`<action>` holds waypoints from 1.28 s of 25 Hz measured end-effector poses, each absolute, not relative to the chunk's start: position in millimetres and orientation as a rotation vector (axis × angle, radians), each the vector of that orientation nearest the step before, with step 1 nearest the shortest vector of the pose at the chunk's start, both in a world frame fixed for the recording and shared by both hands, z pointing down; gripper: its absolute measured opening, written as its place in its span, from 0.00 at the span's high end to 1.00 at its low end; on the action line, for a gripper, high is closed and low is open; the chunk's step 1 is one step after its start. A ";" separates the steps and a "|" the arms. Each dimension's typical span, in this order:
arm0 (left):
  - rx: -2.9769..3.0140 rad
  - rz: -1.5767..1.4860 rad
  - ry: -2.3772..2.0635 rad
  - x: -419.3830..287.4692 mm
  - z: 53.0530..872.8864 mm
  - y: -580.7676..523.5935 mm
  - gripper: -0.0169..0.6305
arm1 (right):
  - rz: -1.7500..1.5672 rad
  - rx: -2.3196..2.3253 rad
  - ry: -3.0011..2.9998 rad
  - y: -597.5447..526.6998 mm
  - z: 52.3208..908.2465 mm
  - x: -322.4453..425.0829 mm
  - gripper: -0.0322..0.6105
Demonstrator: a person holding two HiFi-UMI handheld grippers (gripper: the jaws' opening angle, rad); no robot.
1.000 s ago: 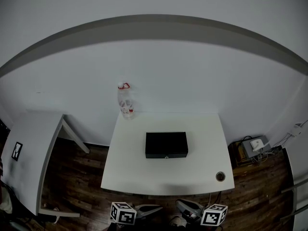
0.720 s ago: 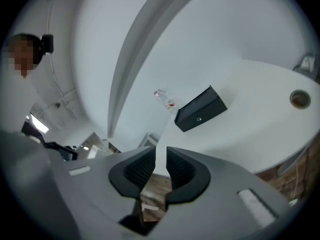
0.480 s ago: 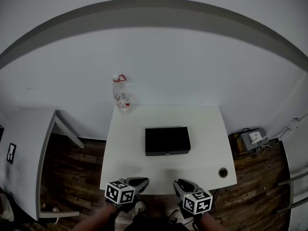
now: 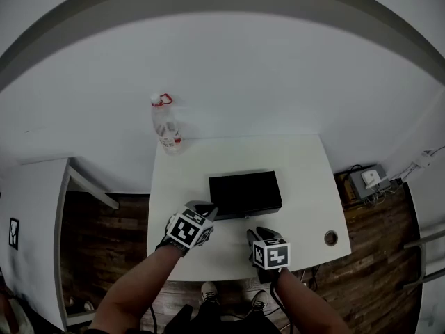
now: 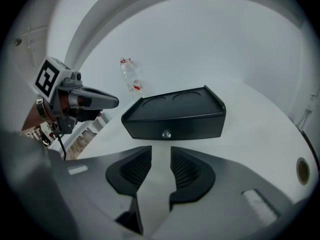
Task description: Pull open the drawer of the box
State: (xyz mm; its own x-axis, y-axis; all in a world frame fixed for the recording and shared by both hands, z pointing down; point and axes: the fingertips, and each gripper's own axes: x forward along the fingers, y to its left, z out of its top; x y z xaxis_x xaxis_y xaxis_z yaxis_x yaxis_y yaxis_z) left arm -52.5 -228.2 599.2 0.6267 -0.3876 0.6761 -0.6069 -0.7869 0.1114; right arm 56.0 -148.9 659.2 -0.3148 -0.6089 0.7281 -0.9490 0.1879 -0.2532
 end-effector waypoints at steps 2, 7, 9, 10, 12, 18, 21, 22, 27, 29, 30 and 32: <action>2.519 1.017 -0.772 -49.2 612.0 -237.2 0.97 | 0.930 1.450 -1.963 -157.6 666.9 56.2 0.76; 2.493 1.066 -0.720 -42.2 633.3 -245.6 0.97 | 0.913 1.458 -1.907 -177.7 679.4 54.4 0.75; 2.493 1.056 -0.712 -38.5 634.4 -248.2 0.97 | 0.924 1.460 -1.904 -184.8 682.0 52.6 0.75; 2.498 1.058 -0.706 -37.0 634.6 -248.7 0.97 | 0.927 1.459 -1.903 -187.5 683.1 51.4 0.75; 2.505 1.062 -0.690 -34.7 634.7 -248.2 0.97 | 0.930 1.459 -1.898 -191.1 685.2 49.6 0.75; 2.531 1.128 -0.573 -23.7 642.5 -239.3 0.97 | 0.956 1.481 -1.870 -198.8 694.5 50.4 0.75; 2.536 1.173 -0.545 -21.9 644.4 -237.5 0.96 | 0.967 1.495 -1.864 -200.9 696.1 51.6 0.78; 2.527 1.169 -0.537 -21.9 642.9 -236.9 0.97 | 0.969 1.494 -1.866 -201.3 696.2 51.4 0.78; 2.499 1.176 -0.519 -21.4 642.8 -236.5 0.97 | 0.959 1.479 -1.875 -203.1 698.1 47.7 0.84; 2.499 1.177 -0.519 -21.8 643.3 -236.9 0.97 | 0.953 1.469 -1.884 -203.6 698.7 47.2 0.84; 2.501 1.176 -0.520 -21.8 643.6 -237.0 0.97 | 0.949 1.460 -1.890 -203.7 698.9 47.1 0.84; 2.503 1.173 -0.522 -21.8 643.9 -237.2 0.97 | 0.939 1.447 -1.896 -203.5 699.1 46.9 0.84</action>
State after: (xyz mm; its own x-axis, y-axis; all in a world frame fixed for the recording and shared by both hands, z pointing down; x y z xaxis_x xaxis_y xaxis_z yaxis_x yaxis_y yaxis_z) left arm -21.8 -237.2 643.9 0.5946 -0.1872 0.7819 -0.4560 -0.8795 0.1362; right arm 46.9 -203.5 699.1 -0.2518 -0.5670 0.7843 -0.9675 0.1676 -0.1895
